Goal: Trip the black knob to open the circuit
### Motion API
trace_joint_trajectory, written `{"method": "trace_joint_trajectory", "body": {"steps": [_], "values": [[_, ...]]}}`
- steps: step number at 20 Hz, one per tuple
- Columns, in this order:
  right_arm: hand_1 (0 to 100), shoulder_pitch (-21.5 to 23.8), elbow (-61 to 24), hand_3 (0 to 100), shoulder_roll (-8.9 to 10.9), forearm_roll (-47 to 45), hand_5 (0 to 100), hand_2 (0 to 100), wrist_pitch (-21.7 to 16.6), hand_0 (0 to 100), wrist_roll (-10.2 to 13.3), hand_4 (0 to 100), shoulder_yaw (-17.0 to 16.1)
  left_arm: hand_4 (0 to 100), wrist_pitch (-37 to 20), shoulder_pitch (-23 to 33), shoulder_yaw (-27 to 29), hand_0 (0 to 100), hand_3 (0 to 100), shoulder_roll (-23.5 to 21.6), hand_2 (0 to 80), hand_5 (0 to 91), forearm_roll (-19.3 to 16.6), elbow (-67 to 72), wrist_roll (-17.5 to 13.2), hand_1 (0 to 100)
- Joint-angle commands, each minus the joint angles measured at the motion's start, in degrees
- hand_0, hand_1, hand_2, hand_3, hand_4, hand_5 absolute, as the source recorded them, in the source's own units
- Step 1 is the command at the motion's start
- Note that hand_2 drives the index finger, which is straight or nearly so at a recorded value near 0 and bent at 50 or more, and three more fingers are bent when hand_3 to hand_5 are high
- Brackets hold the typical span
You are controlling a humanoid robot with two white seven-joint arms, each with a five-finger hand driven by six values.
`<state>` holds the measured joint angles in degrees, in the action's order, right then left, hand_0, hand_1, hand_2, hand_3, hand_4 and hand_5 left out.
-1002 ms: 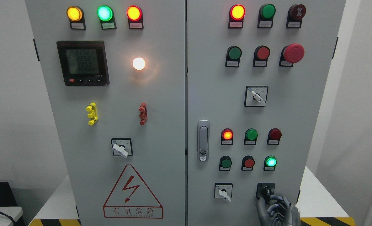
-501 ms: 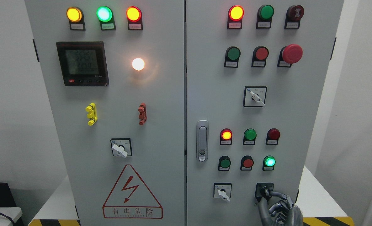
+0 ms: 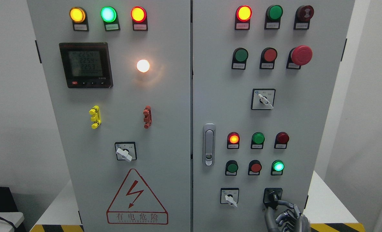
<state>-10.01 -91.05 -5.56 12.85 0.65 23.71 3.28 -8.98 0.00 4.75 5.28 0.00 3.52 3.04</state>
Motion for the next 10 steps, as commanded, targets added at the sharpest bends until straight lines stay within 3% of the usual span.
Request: {"method": "trace_joint_trajectory", "body": {"steps": [1, 4, 8, 10], "values": [[73, 2.1, -0.7, 79, 1.69, 0.0, 87, 38, -2.3, 40, 0.3, 78, 0.0, 0, 0.0, -0.4, 0.0, 12, 0, 0.0, 0.0, 0.0, -1.8, 0.0, 0.0, 39], [70, 3.4, -0.9, 73, 2.39, 0.0, 82, 36, -5.1, 38, 0.2, 73, 0.0, 0, 0.0, -0.4, 0.0, 12, 0, 0.0, 0.0, 0.0, -1.9, 0.0, 0.0, 39], [64, 7.0, -2.4, 61, 3.19, -0.2, 64, 30, -8.6, 34, 0.2, 61, 0.1, 0, 0.0, -0.4, 0.0, 12, 0, 0.0, 0.0, 0.0, -1.9, 0.0, 0.0, 39], [63, 8.9, -2.7, 58, 3.62, -0.2, 59, 28, -12.4, 33, -0.1, 58, 0.1, 0, 0.0, -0.4, 0.0, 12, 0, 0.0, 0.0, 0.0, -1.9, 0.0, 0.0, 39]]}}
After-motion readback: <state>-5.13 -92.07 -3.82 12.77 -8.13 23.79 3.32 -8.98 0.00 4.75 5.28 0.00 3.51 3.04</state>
